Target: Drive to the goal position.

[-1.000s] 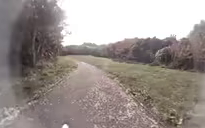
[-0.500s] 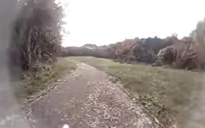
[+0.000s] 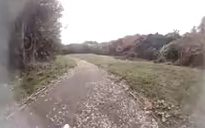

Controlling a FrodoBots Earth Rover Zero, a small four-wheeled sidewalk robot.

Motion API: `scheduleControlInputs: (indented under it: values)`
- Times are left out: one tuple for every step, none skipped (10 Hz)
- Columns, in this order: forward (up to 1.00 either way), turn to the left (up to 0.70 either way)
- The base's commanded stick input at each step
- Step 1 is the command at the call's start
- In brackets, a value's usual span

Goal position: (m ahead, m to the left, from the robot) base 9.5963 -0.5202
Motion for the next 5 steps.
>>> scheduleControlInputs:
  values:
    - [0.85, 0.15]
    - [0.85, 0.26]
    - [0.85, 0.34]
    - [0.85, 0.34]
    - [0.85, 0.34]
